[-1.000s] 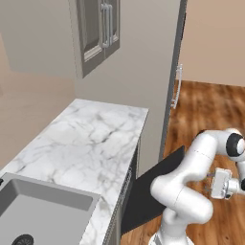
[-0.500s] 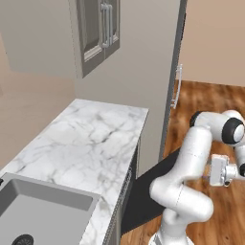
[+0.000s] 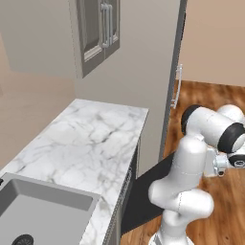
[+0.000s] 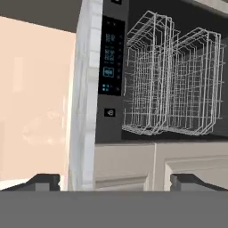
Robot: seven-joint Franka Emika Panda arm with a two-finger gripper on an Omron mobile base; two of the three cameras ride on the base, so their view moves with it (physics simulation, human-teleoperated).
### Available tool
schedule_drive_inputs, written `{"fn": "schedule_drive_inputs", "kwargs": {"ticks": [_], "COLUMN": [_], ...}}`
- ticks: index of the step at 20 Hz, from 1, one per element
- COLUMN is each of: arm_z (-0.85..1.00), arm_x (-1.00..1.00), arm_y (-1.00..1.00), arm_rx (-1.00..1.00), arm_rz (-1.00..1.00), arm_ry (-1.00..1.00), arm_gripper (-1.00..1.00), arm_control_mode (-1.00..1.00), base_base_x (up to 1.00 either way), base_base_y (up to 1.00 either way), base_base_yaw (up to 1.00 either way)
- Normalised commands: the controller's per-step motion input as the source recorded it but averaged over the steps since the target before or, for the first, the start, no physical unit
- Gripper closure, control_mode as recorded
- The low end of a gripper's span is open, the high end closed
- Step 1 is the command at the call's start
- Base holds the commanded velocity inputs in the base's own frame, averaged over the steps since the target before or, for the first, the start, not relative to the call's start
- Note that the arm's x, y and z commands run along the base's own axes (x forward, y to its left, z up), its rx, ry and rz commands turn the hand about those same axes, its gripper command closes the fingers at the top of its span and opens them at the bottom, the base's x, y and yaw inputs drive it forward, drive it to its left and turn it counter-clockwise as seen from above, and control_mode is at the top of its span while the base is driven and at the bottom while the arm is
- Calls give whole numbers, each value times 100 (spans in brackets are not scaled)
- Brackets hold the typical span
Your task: Open the dishwasher door and pull out the top rack.
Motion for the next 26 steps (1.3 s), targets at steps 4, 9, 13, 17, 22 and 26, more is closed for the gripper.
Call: {"fn": "schedule_drive_inputs", "kwargs": {"ticks": [4, 9, 13, 17, 22, 26], "arm_z": [9, 1, 0, 0, 0, 0], "arm_x": [3, 12, 27, 32, 39, 40], "arm_y": [47, 49, 43, 27, 26, 23], "arm_rx": [-23, -20, -14, -2, 0, 0], "arm_rz": [0, 0, 0, 0, 0, 0], "arm_ry": [-11, -1, 0, 3, 8, 11], "arm_gripper": [-100, -100, -100, -100, -100, -100], "arm_control_mode": [-100, -100, -100, -100, -100, -100], "base_base_x": [0, 0, 0, 0, 0, 0], "base_base_y": [0, 0, 0, 0, 0, 0], "base_base_yaw": [0, 0, 0, 0, 0, 0]}}
